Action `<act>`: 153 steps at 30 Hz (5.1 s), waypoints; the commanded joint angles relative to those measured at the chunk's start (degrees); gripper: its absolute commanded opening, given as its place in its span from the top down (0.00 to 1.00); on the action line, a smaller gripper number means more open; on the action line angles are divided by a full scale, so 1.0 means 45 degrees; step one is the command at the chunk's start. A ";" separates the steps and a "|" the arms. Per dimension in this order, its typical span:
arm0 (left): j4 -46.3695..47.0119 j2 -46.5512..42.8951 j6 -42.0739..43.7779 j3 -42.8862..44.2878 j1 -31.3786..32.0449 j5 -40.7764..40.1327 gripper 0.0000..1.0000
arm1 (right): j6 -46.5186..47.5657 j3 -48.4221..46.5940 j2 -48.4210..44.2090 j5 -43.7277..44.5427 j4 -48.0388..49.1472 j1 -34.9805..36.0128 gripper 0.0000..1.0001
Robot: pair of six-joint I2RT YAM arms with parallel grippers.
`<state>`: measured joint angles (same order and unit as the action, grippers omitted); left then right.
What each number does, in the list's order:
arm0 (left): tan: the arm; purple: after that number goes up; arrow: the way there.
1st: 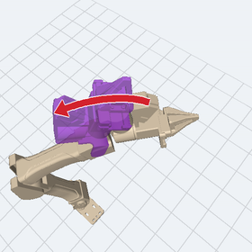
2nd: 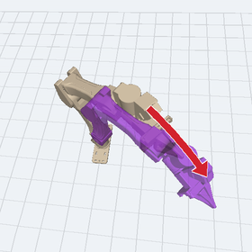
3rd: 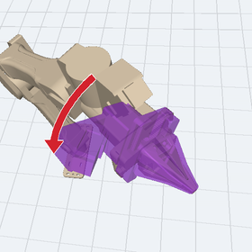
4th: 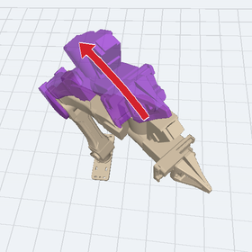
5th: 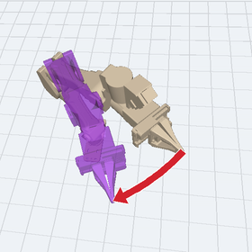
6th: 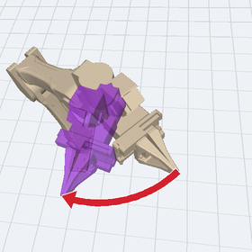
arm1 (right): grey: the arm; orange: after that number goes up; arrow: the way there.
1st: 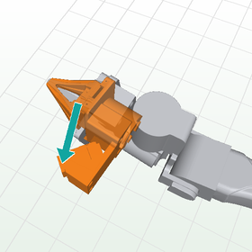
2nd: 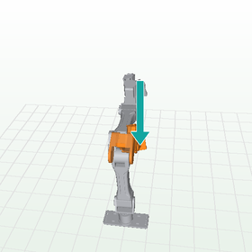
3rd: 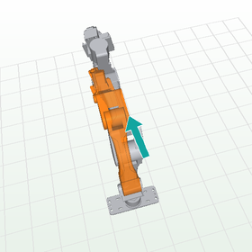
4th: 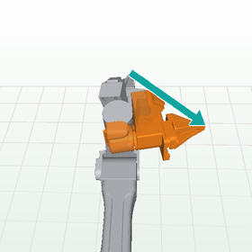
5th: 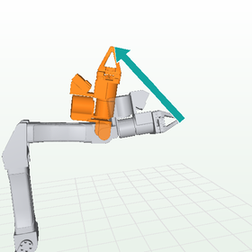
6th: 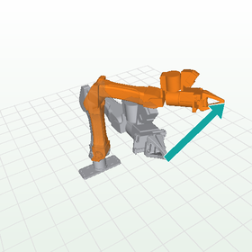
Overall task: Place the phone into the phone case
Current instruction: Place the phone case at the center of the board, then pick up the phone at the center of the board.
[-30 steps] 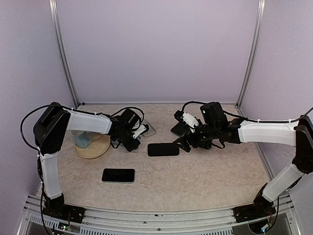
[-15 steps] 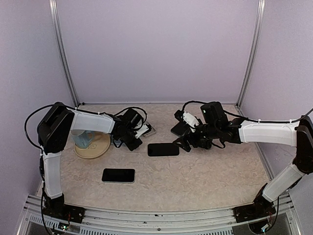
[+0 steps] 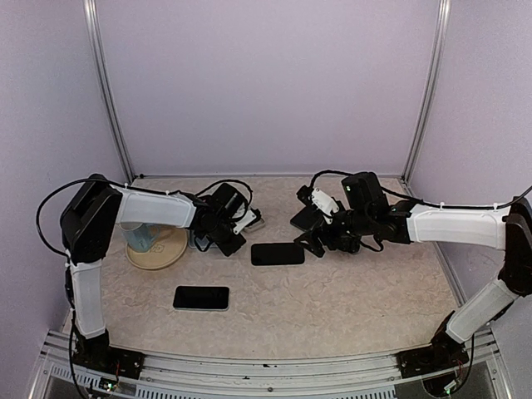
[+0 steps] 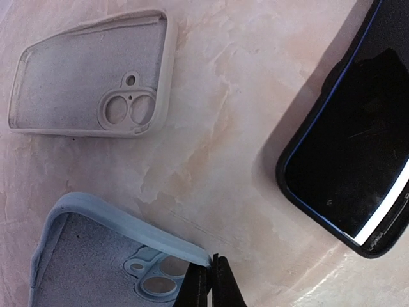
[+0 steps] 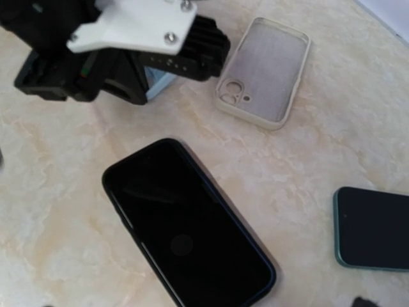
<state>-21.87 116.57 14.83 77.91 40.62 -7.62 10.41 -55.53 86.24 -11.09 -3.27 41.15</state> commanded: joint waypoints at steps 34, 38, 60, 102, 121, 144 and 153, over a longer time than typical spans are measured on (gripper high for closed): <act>0.1031 -0.3413 -0.3952 -0.0685 0.4898 0.2400 1.00 | -0.7289 0.2045 -0.2795 -0.0769 0.0246 -0.1649 0.00; 0.1000 -0.2519 -0.4295 -0.0124 0.5542 0.2766 1.00 | -0.7462 0.2323 -0.3472 -0.0190 -0.0345 -0.2034 0.00; 0.2533 0.1689 -0.6048 0.2987 0.6013 0.5142 0.82 | -0.7294 0.2799 -0.5693 0.2008 -0.1059 -0.2874 0.00; 0.4900 -1.2088 -1.0438 -0.9331 0.1711 -0.1176 0.01 | 0.1424 -0.2977 0.3437 -0.2389 0.0804 0.2654 0.00; 0.3426 -1.5454 -1.1890 -1.1121 0.0558 -0.3099 0.01 | 0.2354 -0.6656 0.8332 -0.2255 0.0042 0.4882 0.00; 0.3570 -1.5665 -1.2220 -1.1268 0.0563 -0.3463 0.01 | 0.1381 -0.7112 1.0031 -0.1744 0.0030 0.5078 0.07; 0.3493 -1.5915 -1.2289 -1.1275 0.0563 -0.3561 0.01 | 0.1305 -0.7517 1.0344 -0.1935 -0.0893 0.5046 0.31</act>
<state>-5.78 45.71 -40.10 27.51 43.46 -22.76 16.58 -87.79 130.32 -20.08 -3.31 63.64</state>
